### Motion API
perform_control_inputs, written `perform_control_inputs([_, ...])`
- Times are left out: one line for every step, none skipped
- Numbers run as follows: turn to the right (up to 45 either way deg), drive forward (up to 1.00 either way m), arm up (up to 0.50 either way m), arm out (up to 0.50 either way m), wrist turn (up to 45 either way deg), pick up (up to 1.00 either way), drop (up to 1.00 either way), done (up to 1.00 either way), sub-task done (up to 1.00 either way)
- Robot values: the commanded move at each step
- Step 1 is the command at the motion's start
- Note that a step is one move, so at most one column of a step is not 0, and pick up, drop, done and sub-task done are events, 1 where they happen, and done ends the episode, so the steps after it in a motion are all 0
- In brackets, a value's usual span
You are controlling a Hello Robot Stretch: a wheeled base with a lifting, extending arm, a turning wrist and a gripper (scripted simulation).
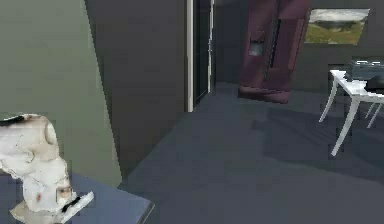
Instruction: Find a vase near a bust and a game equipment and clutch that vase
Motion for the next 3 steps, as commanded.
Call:
perform_control_inputs([12.0,0.00,0.00,0.00,0.0,0.00,0.00,0.00,0.00])
perform_control_inputs([0.0,0.55,0.00,0.00,0.0,0.00,0.00,0.00,0.00])
perform_control_inputs([12.0,0.00,0.00,0.00,0.0,0.00,0.00,0.00,0.00])
